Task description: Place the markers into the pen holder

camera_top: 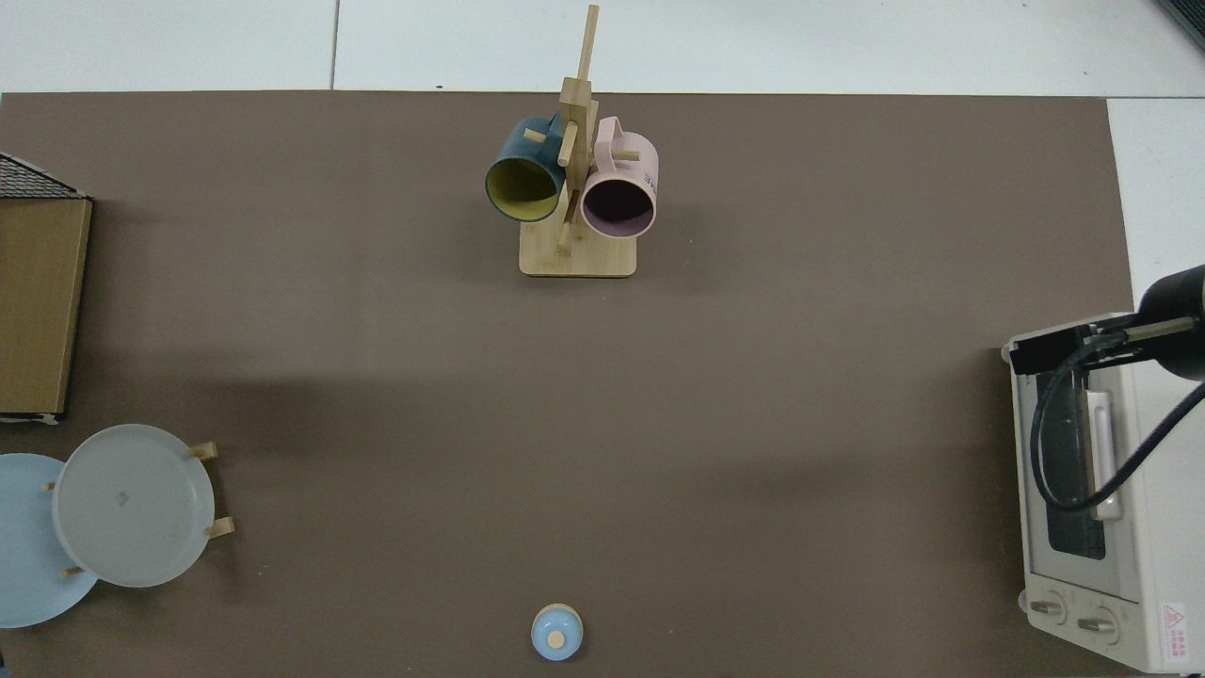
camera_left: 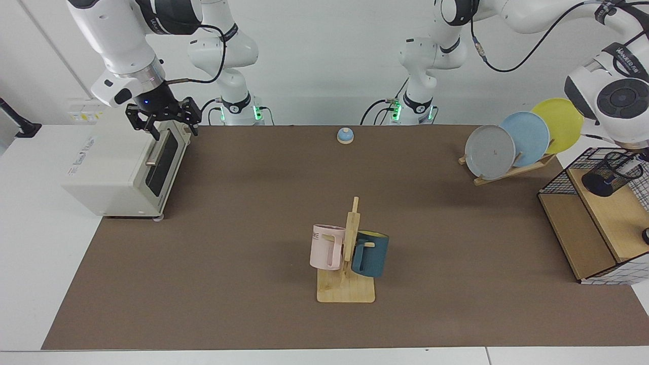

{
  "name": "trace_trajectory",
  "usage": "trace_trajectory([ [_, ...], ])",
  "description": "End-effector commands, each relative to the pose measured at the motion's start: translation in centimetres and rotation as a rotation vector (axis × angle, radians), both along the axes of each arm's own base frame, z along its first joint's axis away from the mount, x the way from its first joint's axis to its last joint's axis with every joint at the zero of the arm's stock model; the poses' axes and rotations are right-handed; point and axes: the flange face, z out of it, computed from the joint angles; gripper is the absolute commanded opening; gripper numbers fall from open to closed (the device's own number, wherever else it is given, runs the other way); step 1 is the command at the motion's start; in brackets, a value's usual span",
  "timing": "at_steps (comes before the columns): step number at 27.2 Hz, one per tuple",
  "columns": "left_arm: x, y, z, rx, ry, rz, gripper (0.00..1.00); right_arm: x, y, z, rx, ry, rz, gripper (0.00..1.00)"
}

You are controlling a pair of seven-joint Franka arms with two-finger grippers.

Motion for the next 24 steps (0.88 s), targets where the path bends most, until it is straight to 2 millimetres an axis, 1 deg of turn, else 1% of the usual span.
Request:
trace_trajectory([
  [1, -0.3, -1.4, 1.2, -0.046, -0.104, 0.073, 1.0, -0.3, -0.1, 0.1, 0.0, 0.001, -0.01, 1.0],
  [4, -0.5, -2.0, 0.7, -0.143, -0.177, 0.145, 1.0, -0.3, -0.1, 0.2, 0.0, -0.002, -0.009, 1.0],
  [7, -0.8, -2.6, 0.1, -0.226, -0.212, 0.193, 1.0, -0.3, 0.1, 0.2, -0.001, -0.002, -0.006, 1.0],
  [8, -0.9, -3.0, -0.4, -0.245, -0.212, 0.205, 1.0, -0.3, 0.1, 0.2, -0.001, -0.002, -0.006, 1.0],
  [9, -0.8, -3.7, -0.7, -0.264, -0.218, 0.216, 1.0, -0.3, 0.1, 0.2, -0.001, -0.002, -0.006, 1.0],
  [12, -1.3, -5.0, -1.3, -0.314, -0.26, 0.295, 1.0, -0.3, 0.1, 0.2, -0.001, -0.002, -0.006, 1.0],
  [15, -1.4, -7.5, -2.3, -0.384, -0.311, 0.442, 1.0, -0.3, 0.0, 0.2, 0.0, -0.002, -0.007, 1.0],
  [17, -1.6, -9.0, -2.6, -0.423, -0.341, 0.544, 1.0, -0.3, 0.1, 0.2, -0.001, -0.002, -0.006, 1.0],
  [21, -1.8, -12.9, -3.4, -0.474, -0.374, 0.683, 1.0, -0.3, 0.0, 0.2, 0.0, -0.002, -0.007, 1.0],
  [22, -2.0, -14.1, -3.5, -0.484, -0.391, 0.722, 1.0, -0.3, 0.0, 0.2, 0.001, -0.002, -0.007, 1.0],
  [24, -2.2, -15.8, -3.7, -0.478, -0.426, 0.789, 1.0, -0.3, 0.1, 0.2, -0.001, -0.002, -0.006, 1.0],
])
